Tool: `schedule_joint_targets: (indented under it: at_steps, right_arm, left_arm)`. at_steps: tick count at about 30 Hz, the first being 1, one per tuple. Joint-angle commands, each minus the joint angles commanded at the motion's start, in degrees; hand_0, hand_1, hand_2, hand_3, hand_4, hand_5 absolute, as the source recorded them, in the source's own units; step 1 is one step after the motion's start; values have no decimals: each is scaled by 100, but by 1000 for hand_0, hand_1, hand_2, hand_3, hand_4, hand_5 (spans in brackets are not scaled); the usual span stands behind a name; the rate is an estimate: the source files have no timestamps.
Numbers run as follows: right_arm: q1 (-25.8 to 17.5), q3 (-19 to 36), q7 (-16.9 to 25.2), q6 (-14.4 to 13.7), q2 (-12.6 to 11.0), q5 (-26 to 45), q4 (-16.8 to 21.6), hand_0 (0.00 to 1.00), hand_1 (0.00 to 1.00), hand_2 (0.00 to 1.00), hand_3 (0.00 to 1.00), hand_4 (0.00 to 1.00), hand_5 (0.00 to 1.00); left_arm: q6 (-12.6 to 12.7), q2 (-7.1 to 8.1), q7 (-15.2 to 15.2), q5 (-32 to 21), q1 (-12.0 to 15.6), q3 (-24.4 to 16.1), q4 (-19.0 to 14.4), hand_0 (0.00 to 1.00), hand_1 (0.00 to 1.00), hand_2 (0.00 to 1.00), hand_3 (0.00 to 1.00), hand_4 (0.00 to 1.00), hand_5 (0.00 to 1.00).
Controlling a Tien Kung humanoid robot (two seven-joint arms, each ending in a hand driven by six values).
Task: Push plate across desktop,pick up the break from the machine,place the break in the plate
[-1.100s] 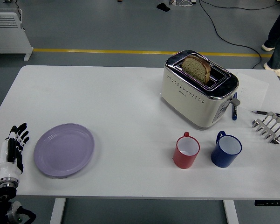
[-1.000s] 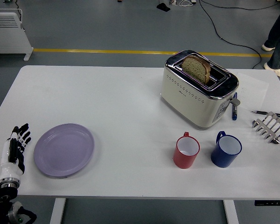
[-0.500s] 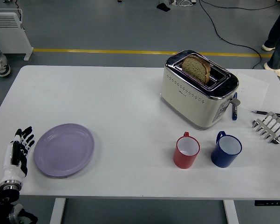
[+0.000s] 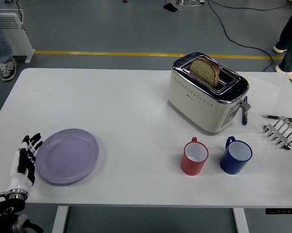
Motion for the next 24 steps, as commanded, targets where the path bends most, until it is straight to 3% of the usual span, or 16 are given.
schedule_joint_targets:
  at_steps: [13,24]
  right_arm:
    - [-19,-45,0,0,-5,14,-2,739,721,714,714,495,523]
    - [-25,-60,4,12,3,36,-10,739,720,714,713,495,522]
  left_arm:
    - [-127,0,-41,-421,24,368,-77,839,853,877,772,584,998]
    - [-399,0,-84,-1148,57,802,-114,835,844,872,769,584,998]
